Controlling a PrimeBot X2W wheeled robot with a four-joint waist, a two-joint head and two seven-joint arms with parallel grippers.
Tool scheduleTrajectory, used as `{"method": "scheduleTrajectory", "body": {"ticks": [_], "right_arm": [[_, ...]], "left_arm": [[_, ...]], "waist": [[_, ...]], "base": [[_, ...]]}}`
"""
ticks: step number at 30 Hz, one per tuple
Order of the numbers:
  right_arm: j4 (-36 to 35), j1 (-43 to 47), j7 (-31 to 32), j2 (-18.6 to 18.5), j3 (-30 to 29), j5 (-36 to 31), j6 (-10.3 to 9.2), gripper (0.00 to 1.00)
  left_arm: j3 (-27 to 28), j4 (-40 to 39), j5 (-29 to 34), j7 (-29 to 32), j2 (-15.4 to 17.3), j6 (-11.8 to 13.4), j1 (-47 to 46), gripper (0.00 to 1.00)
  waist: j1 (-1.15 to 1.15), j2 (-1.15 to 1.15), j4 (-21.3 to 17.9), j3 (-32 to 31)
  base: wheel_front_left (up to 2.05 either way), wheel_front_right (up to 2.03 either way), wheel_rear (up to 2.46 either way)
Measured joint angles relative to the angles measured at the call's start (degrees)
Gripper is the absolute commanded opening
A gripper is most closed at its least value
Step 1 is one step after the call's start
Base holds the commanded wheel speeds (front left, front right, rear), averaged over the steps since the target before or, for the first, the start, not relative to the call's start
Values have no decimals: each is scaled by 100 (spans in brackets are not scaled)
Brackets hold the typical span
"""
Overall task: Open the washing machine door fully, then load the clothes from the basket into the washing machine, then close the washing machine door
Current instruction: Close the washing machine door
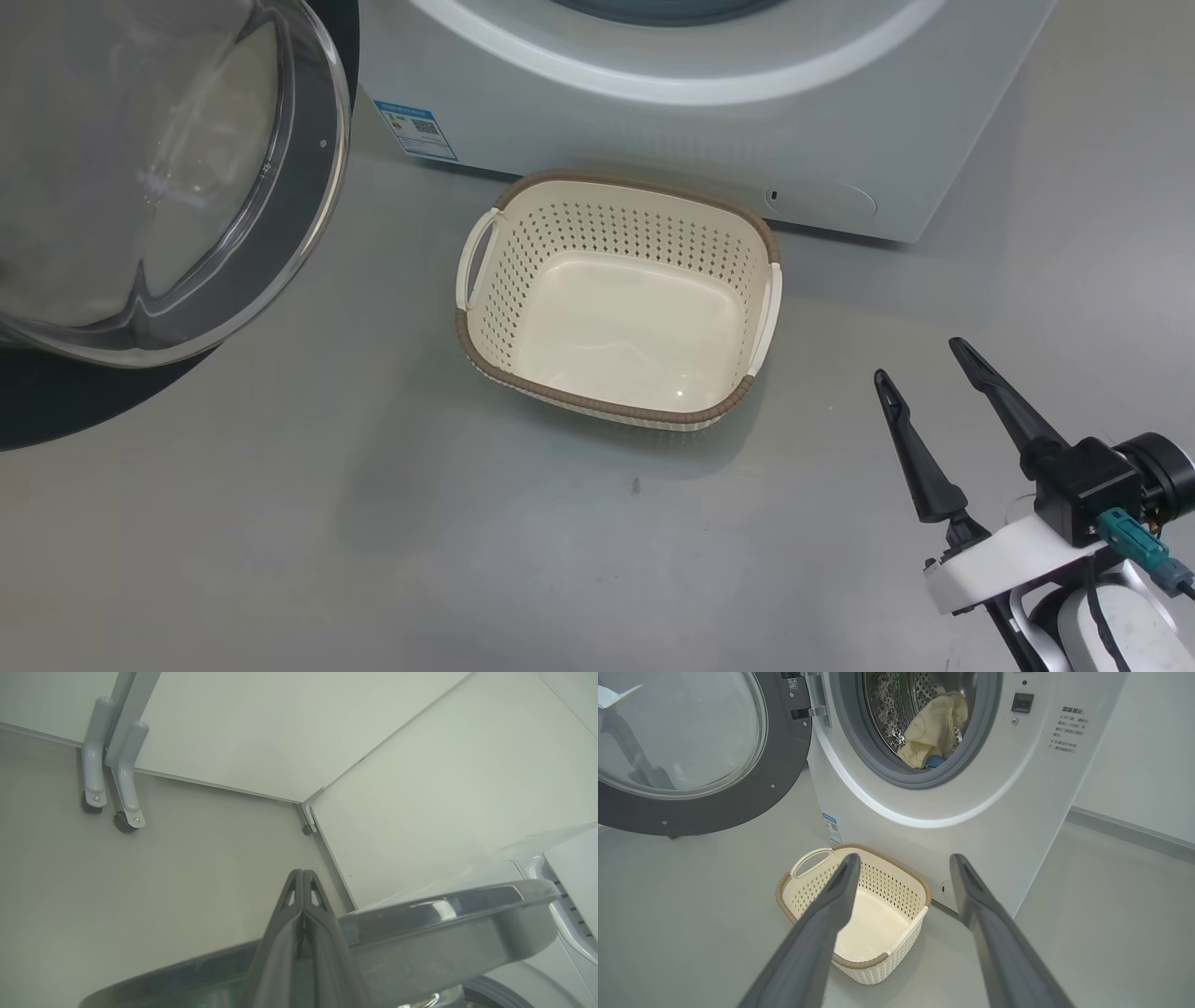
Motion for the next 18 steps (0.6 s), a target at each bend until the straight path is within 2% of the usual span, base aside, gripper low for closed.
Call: {"method": "scheduleTrajectory", "body": {"ticks": [9,18], "right_arm": [[-24,0,18,0,-10,0,-15,100],[-15,4,7,27,-8,4,-19,100]], "left_arm": [[0,-12,-256,452,47,-200,16,0],[-41,-196,-583,1032,16,-542,162,0]], "waist": [[0,0,53,0],[0,0,105,-104]], "base": [[0,0,0],[0,0,0]]}}
